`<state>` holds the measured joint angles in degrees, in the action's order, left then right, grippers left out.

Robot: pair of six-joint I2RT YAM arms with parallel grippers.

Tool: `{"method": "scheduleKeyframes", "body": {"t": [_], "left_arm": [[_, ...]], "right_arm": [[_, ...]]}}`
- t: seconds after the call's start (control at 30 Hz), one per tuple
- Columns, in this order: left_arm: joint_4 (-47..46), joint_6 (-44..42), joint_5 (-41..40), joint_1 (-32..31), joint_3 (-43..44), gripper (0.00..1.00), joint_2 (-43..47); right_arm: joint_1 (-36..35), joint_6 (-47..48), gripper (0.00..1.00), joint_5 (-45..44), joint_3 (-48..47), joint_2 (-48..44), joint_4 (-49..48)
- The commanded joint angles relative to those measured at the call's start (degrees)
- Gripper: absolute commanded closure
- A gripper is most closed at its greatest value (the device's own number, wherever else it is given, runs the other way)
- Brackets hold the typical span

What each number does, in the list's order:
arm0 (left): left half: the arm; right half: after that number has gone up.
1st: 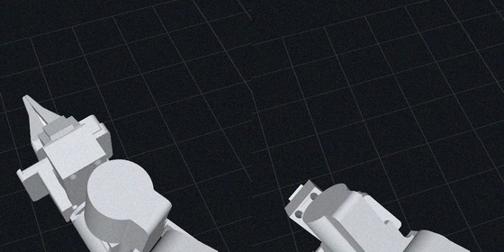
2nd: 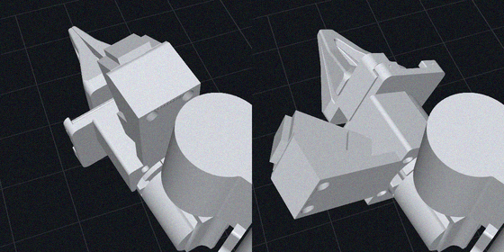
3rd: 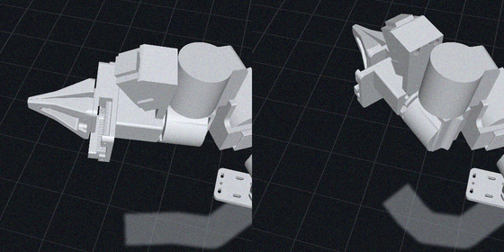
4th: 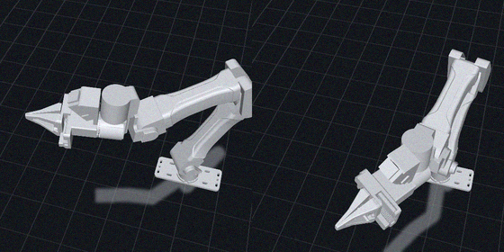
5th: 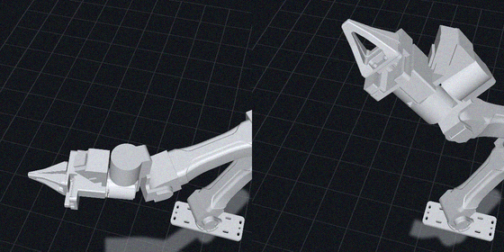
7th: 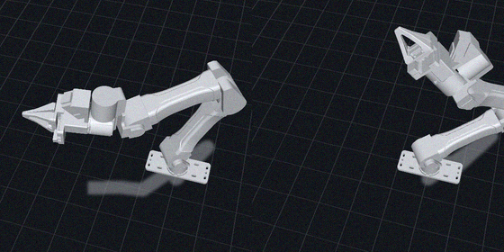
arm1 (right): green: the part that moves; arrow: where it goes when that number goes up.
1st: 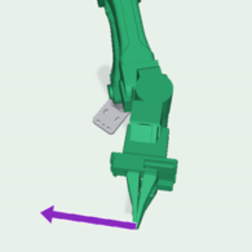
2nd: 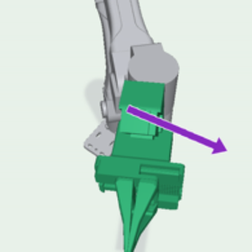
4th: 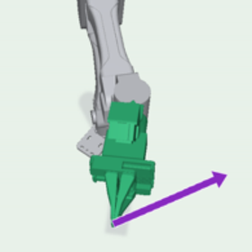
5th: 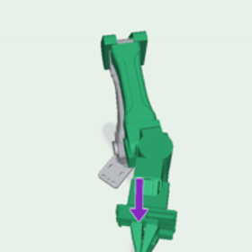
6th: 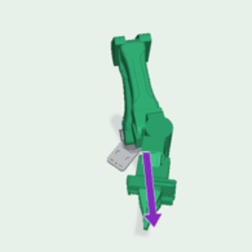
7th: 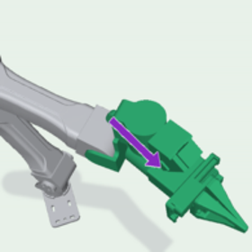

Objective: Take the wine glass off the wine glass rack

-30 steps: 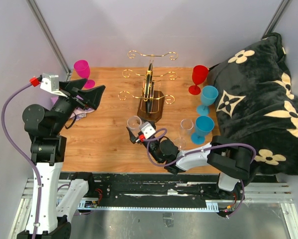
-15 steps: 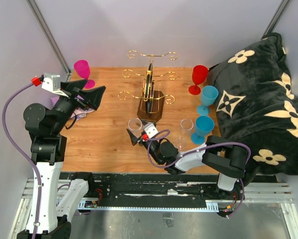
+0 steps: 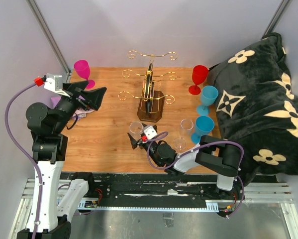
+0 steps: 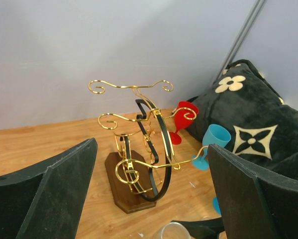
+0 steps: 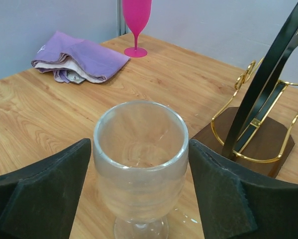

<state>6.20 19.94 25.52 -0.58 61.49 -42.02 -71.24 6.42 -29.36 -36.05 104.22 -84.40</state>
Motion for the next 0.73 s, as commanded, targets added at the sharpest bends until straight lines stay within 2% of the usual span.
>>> {"method": "scheduleKeyframes", "body": {"t": [0.0, 0.07, 0.17, 0.3, 0.33, 0.37, 0.43, 0.5, 0.57, 0.63, 0.7], "left_arm": [[-0.41, -0.82, -0.37, -0.26, -0.17, 0.01, 0.03], [-0.59, -0.87, -0.53, -0.25, -0.27, 0.01, -0.12], [-0.52, -0.98, -0.68, -0.24, -0.24, 0.01, -0.63], [0.22, -0.35, -1.53, -0.21, 0.19, 0.02, -2.19], [0.55, -0.09, -1.79, -0.21, 0.44, 0.02, -2.83], [1.03, 0.18, -2.1, -0.21, 0.86, 0.02, -3.55], [1.87, 0.79, -2.33, -0.21, 1.61, 0.02, -5.47], [1.05, 1.92, -2.08, -0.21, 1.69, 0.03, -6.83], [-0.62, 3.27, -1.81, -0.21, 1.61, 0.03, -8.24], [-1.49, 4.08, -2.86, -0.21, 2.08, 0.03, -10.13], [0.55, 4.47, -5.74, -0.21, 3.99, 0.04, -12.96]], "right_arm": [[-1.9, 2.2, 0.13, -4.0, -0.11, -1.89, -4.82], [-2.26, 4.93, 0.01, -5.28, -0.51, -3.29, -4.25], [-2.73, 9.04, 0.02, -6.18, -0.52, -6.49, -2.55], [-4.07, 11.67, 0.02, -9.87, -0.47, -14.56, 5.32], [-4.95, 12.17, 0.02, -12.57, -1.5, -17.75, 10.26], [-5.75, 12.72, 0.02, -14.88, -3.9, -21.28, 19.76], [-5.68, 5.57, 0.02, -17.25, -12.26, -28.39, 47.53], [-5.3, 2.6, 0.02, -19.01, -20.52, -31.81, 65.31], [-5.04, 8.24, 0.02, -21.91, -22.21, -34.99, 68.0], [-1.46, 12.68, 0.02, -22.9, -22.59, -38.46, 67.65], [7.35, 4.89, 0.02, -16.61, -27.22, -42.12, 81.47]]}}
